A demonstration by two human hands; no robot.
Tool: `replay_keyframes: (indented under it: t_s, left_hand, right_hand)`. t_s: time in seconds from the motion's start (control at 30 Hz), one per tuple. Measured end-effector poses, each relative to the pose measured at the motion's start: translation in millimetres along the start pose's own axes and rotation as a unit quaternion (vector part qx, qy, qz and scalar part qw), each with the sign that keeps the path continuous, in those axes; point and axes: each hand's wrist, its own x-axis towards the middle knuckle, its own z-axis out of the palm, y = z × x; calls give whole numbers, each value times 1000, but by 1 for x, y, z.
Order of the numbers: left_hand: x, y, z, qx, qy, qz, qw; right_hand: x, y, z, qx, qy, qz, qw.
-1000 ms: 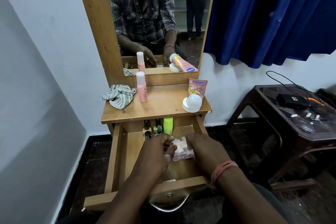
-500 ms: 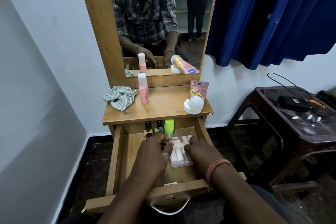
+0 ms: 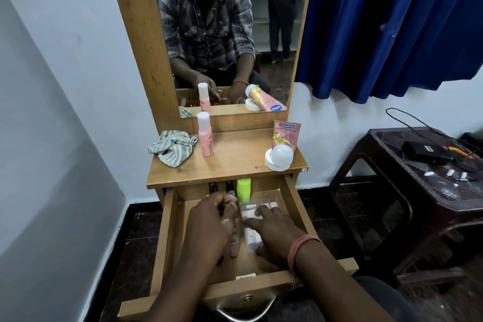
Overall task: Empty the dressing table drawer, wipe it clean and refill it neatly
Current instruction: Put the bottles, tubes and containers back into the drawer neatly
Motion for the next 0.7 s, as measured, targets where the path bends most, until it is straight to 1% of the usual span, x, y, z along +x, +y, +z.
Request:
replay_keyframes:
  t_s: [0.27, 0.3, 0.33, 0.37, 0.4, 0.43, 0.47, 0.5, 0.53, 0.57, 0.6, 0.7]
  left_hand:
    - [3, -3, 0, 14, 1, 8, 1000]
    - [3, -2, -1, 10, 0, 7, 1000]
    - [3, -2, -1, 10, 0, 6, 1000]
    - [4, -3, -2, 15, 3, 9, 1000]
    - [5, -4, -2, 24, 4, 12, 1000]
    - [5, -4, -3, 24, 4, 14, 1000]
    - [5, -4, -3, 20, 4, 14, 1000]
    - [5, -3, -3, 15, 2, 11, 1000]
    - [4, -2, -3, 11, 2, 10, 1000]
    - [4, -2, -3, 6, 2, 9, 1000]
    - [5, -2, -2, 4, 3, 12, 1000]
    - [5, 0, -3, -7, 4, 11, 1000]
  right_hand:
    - [0, 5, -1, 12, 17, -8, 1000]
    - [-1, 5, -2, 30, 32, -12, 999]
    - [-3, 4, -6, 68, 66, -14, 995]
    - [-5, 3, -13, 119, 126, -10, 985]
    - [-6, 2, -21, 159, 213, 4, 964]
    - [-5, 3, -29, 186, 305, 30, 934]
    - [-4, 4, -39, 209, 394, 62, 893]
    - [-2, 6, -49, 229, 468, 90, 849]
    - [2, 10, -57, 243, 514, 115, 815]
    - [7, 13, -65, 248, 531, 142, 798]
    - [12, 18, -73, 242, 523, 172, 799]
    - [29, 29, -88, 227, 422, 243, 844]
